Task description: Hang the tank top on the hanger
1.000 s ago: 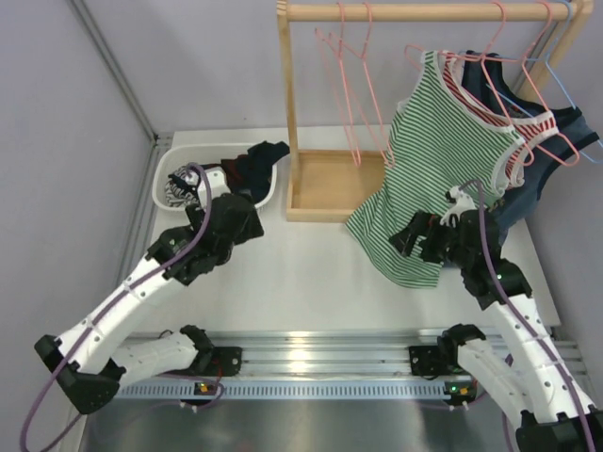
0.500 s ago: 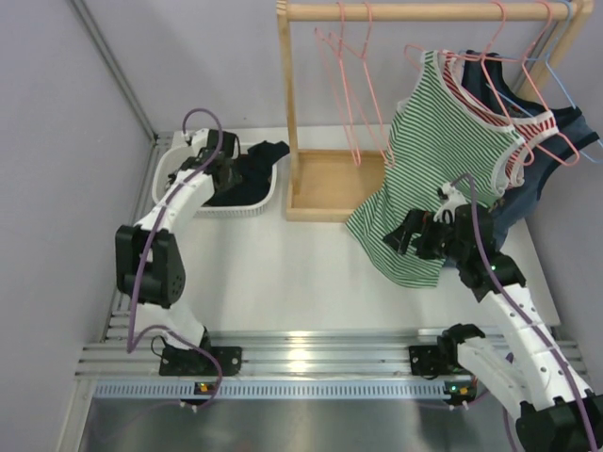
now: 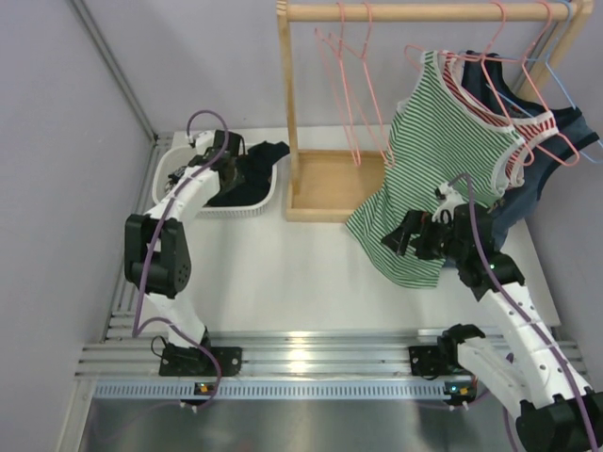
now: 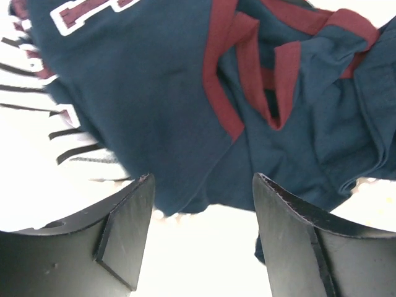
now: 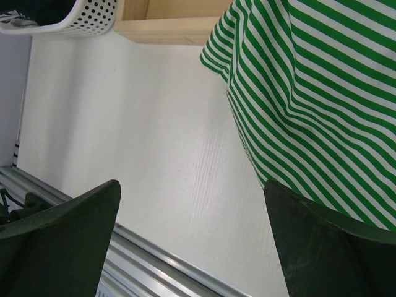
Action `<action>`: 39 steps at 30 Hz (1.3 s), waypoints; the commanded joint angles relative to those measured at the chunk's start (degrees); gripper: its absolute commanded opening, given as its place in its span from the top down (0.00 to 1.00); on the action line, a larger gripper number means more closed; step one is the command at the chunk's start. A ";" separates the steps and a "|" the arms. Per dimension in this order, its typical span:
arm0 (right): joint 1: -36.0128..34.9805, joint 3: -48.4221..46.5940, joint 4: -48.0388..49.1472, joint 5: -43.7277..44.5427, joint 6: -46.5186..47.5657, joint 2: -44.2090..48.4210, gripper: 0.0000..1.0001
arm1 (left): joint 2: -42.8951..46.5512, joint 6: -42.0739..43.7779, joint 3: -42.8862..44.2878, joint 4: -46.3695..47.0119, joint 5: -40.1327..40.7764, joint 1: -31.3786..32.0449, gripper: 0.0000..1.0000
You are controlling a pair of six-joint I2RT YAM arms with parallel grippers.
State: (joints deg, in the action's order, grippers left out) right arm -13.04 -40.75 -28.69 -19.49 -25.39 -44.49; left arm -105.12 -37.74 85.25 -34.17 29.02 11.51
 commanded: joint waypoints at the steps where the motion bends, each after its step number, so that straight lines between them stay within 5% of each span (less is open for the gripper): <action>1: -0.85 -0.30 3.37 -1.17 0.87 -0.51 0.00 | 5.54 0.29 -1.23 1.58 2.62 -0.35 0.30; 10: -0.94 0.32 4.69 -1.43 -0.10 -1.56 0.00 | 2.47 -1.11 -1.41 -1.33 5.88 -0.35 0.33; 14: -1.02 0.50 4.17 -1.43 -0.10 -1.83 0.00 | 1.15 -2.43 -0.97 -2.30 6.67 -0.78 0.42; 27: -0.94 1.11 4.87 -1.34 -0.10 -3.50 0.00 | -2.36 -1.90 -0.09 -1.51 4.82 -0.96 0.37; 34: -0.94 0.85 5.13 -2.22 -0.28 -3.50 0.00 | -2.98 -1.64 1.93 -1.51 3.68 -1.05 1.00; 39: -0.85 0.33 5.05 -2.13 -0.54 -3.15 0.00 | 1.56 0.37 5.53 -2.30 2.19 -0.96 1.00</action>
State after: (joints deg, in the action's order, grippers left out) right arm -13.10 -39.35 -26.13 -20.93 -25.63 -48.16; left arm -108.14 -38.83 86.78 -36.91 31.92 10.87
